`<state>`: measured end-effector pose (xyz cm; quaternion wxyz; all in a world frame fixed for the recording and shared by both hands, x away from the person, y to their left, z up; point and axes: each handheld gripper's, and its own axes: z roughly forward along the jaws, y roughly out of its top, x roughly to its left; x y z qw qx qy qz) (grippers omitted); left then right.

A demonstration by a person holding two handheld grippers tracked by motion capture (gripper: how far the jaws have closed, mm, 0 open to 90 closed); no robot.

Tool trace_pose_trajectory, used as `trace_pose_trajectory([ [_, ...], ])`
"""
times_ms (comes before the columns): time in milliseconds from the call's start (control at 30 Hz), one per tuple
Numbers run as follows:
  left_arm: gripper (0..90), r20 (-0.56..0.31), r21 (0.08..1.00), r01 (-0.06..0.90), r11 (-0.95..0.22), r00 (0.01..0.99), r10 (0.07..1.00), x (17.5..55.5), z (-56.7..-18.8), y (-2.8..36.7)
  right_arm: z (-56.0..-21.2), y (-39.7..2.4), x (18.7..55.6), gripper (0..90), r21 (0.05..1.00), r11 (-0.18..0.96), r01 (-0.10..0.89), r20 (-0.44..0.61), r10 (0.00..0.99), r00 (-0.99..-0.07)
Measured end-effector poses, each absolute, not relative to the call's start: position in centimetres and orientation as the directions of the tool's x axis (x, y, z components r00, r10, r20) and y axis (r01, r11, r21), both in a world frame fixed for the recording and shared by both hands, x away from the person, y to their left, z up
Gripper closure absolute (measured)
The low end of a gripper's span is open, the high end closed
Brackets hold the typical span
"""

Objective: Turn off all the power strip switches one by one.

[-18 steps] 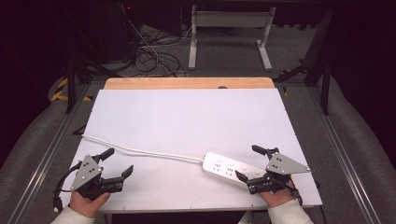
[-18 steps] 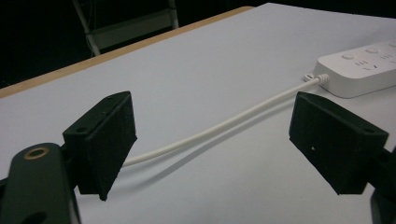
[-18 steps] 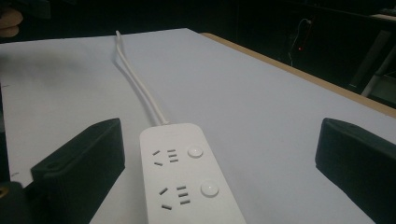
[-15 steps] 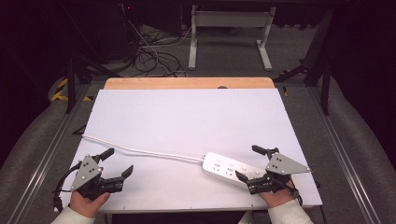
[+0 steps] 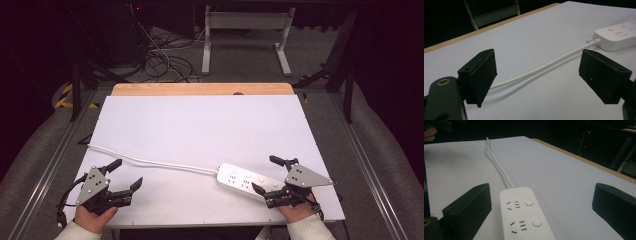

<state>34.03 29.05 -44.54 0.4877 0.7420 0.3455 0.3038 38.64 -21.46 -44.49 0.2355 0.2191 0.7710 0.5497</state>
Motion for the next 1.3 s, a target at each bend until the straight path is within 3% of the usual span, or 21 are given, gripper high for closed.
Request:
trace_pose_trajectory([
  [500, 15.2, 0.120, 0.930, 0.219, -0.293, 0.575, 0.809, 34.1, -44.6, 29.0, -42.3, -20.5, 39.6, 5.5, 0.937, 0.338, 0.087, -0.137, 0.584, -0.800],
  [1133, 15.3, 0.117, 0.930, 0.221, -0.294, 0.581, 0.806, 34.1, -44.7, 28.9, -41.3, -15.5, 44.0, 6.6, 0.907, 0.387, 0.165, -0.089, 0.559, -0.824],
  [1300, 15.2, 0.117, 0.930, 0.221, -0.294, 0.581, 0.805, 34.1, -44.7, 28.9, -41.4, -15.0, 44.7, 14.5, 0.894, 0.390, 0.222, -0.040, 0.563, -0.825],
])
